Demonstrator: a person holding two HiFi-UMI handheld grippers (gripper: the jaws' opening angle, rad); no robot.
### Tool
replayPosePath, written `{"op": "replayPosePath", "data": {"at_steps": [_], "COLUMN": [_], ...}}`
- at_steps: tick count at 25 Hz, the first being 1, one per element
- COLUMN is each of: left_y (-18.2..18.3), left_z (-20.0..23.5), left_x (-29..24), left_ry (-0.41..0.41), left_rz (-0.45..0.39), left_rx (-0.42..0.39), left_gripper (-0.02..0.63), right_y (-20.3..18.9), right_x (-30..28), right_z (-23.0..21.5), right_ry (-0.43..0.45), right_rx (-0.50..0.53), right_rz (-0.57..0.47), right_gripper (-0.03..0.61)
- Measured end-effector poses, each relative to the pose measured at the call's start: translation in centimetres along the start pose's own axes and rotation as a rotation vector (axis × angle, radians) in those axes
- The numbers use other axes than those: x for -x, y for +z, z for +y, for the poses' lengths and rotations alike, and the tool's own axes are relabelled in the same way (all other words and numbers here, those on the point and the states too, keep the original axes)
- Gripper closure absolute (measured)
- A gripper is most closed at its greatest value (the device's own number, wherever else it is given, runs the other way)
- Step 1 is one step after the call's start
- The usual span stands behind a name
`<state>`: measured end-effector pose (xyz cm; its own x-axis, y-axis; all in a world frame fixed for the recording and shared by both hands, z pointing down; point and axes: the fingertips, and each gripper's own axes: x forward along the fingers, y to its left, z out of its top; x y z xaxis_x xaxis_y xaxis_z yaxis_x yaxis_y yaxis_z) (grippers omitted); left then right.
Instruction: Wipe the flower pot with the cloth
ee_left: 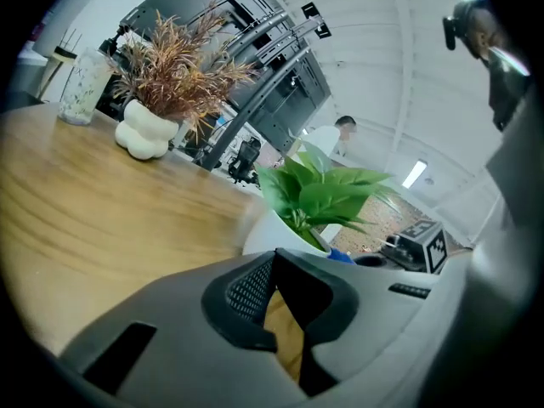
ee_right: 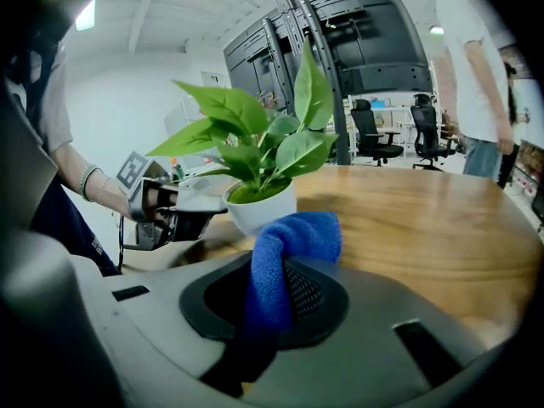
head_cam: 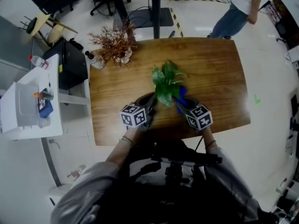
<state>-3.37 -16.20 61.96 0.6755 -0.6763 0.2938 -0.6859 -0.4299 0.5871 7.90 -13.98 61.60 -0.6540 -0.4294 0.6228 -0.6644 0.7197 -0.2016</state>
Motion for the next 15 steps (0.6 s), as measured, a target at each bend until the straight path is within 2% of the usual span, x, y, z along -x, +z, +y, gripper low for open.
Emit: {"op": "replayPosePath", "data": {"at_steps": [4, 7, 10, 15], "left_y": [-1.5, -1.1, -0.2, 1.6], "left_z": [-1.0, -1.1, -0.7, 1.3], "left_x": [-0.1, -0.4, -0.4, 0.1], "left_ry": [-0.026, -0.036, -0.024, 0.021], "left_rz": [0.033, 0.028, 0.01, -0.031], "left_rx": [0.004, -0.002, -0.007, -0.001], "left_gripper": [0.607, 0.607, 0.607, 0.607], "right_y": [2.3, 3.8, 4.2, 2.1], "right_x": [0.3, -0.4, -1.1, -2.3], "right_z": [-1.9, -2.3, -1.8, 0.0], "right_ry": [-0.004, 0.021, 0.044, 0.077], "right_rx": [0.108, 0.183, 0.197, 0.193], "right_rz": [-0.001, 0.003, 0.014, 0.057], "right_gripper": [0.522, 0.522, 0.522, 0.522]}}
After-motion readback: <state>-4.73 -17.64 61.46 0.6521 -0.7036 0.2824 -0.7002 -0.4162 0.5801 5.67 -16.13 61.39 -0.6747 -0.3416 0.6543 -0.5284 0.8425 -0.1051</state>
